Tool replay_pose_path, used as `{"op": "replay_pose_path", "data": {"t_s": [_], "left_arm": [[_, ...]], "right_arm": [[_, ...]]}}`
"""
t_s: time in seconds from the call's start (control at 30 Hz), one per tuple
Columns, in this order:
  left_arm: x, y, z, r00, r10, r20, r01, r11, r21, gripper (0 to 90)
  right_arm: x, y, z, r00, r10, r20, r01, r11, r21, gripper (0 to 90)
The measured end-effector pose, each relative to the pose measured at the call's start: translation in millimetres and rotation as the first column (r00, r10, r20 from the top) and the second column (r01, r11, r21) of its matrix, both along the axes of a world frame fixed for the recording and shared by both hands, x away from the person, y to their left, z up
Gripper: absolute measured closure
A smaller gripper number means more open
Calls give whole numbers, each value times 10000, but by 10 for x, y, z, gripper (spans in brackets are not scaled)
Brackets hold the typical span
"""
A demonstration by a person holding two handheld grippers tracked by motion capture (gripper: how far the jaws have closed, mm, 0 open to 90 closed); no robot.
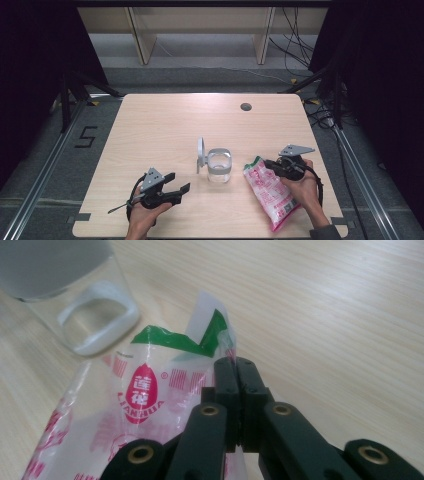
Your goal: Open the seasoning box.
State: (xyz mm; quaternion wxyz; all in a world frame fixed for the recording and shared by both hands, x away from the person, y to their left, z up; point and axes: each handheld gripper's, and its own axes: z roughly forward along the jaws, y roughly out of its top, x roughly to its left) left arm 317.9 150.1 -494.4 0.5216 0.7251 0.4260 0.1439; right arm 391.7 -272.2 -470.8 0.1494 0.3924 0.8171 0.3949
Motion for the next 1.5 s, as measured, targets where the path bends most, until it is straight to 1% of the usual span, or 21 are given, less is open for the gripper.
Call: {"op": "replay_pose_path", "data": {"t_s": [0.17,0.33,0.4,0.43,0.57,0.67,0.7,0.77,0.87,0.93,1.07,1.13,1.17,1.23,1.27,1.3,1.33,1.37,1.43,1.47,1.5], "left_arm": [[-4,0,-3,9999,99,-33,-99,9999,97,294],[-4,0,0,10000,52,-39,-51,9998,202,294],[-5,-10,-1,10000,48,-37,-47,9998,185,294],[-6,-21,-3,10000,54,-30,-54,9999,93,294],[-5,-19,-4,10000,-14,-18,15,9998,201,294],[-7,-17,-2,10000,53,-28,-52,9997,229,294],[-6,-18,-3,10000,43,-20,-43,9998,209,294],[-4,-16,-4,10000,-5,-37,6,9998,210,293],[-4,-18,-4,10000,-6,-22,7,9997,227,294],[-4,-19,-5,10000,-11,-22,11,9997,241,294],[-10,-23,-1,10000,42,-40,-41,9995,310,293],[-9,-23,-4,10000,30,-46,-29,9995,303,293],[-9,-23,-4,10000,36,-48,-35,9996,296,294],[-9,-23,-4,10000,52,-48,-50,9995,300,293],[-5,-28,-5,10000,-61,8,61,9997,254,293],[-8,-43,-7,10000,40,-15,-40,9999,107,294],[-9,-33,-3,10000,4,-49,-3,9996,292,293],[-10,-35,-5,10000,-14,-67,16,9995,307,293],[-3,-38,-14,10000,-68,-63,69,9997,254,293],[1,-41,-19,10000,-48,-69,50,9998,213,293],[1,-39,-19,10000,-19,-86,21,9997,255,293]], "right_arm": [[-50,-246,3,9978,-634,206,634,9980,28,900],[-146,-520,5,9911,-1329,-8,1328,9903,397,900],[-186,-648,3,9904,-1363,218,1353,9900,391,900],[-230,-656,10,9862,-1656,-52,1656,9846,566,900],[-317,-827,6,9838,-1775,233,1763,9832,478,900],[-403,-903,6,9795,-2014,93,2004,9778,612,900],[-447,-908,12,9742,-2256,-107,2257,9711,773,900],[-457,-939,7,9756,-2194,47,2185,9733,703,900],[-554,-987,7,9698,-2437,-142,2439,9655,909,900],[-556,-1034,-4,9730,-2310,20,2300,9694,858,899],[-574,-1045,-25,9689,-2475,60,2459,9650,915,831],[-602,-980,-28,9620,-2691,-469,2721,9588,817,672],[-580,-987,-52,9674,-2505,-362,2524,9656,631,666],[-589,-964,-72,9627,-2654,-524,2686,9607,704,665],[-592,-931,-91,9563,-2734,-1038,2832,9544,950,644],[-590,-925,-97,9542,-2764,-1143,2877,9527,984,634],[-588,-919,-103,9529,-2785,-1197,2911,9509,1051,622],[-555,-949,-128,9636,-2553,-798,2622,9605,932,611],[-541,-937,-148,9630,-2491,-1025,2593,9603,1028,601],[-559,-907,-146,9522,-2687,-1455,2867,9502,1217,597],[-544,-906,-165,9528,-2655,-1472,2841,9508,1239,594]]}}
